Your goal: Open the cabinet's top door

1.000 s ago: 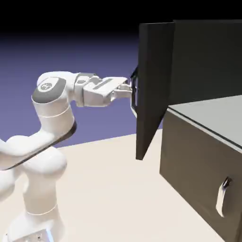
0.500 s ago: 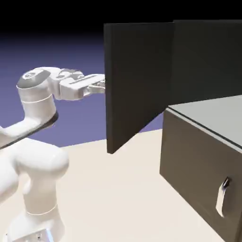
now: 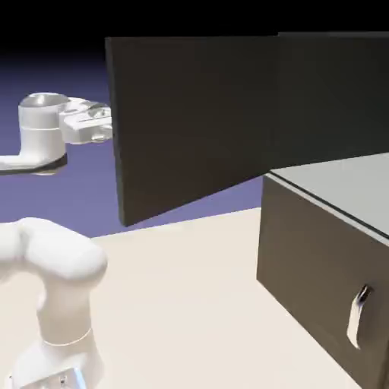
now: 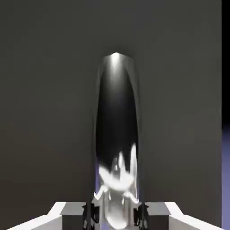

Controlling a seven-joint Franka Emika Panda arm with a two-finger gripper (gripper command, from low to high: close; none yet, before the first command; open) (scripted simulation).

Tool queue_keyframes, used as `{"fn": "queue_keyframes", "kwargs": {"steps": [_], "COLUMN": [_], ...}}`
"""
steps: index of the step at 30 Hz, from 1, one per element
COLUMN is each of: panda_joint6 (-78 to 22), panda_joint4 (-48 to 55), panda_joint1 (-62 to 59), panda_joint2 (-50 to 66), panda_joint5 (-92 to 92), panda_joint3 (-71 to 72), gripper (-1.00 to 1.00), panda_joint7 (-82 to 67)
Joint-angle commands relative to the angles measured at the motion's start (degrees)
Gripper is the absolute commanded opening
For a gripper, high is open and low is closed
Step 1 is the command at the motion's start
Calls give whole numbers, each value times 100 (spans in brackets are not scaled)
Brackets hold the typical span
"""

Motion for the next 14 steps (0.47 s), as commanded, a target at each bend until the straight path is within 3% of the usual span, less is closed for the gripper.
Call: {"fn": "queue_keyframes", "kwargs": {"steps": [1, 14], "panda_joint6": [-158, -1858], "panda_joint4": [208, 2628], "panda_joint1": [-188, -2759], "panda_joint2": [206, 2029], "panda_joint5": [147, 1186], "panda_joint3": [202, 2567], "gripper": [-100, -100], "panda_joint7": [90, 901]}}
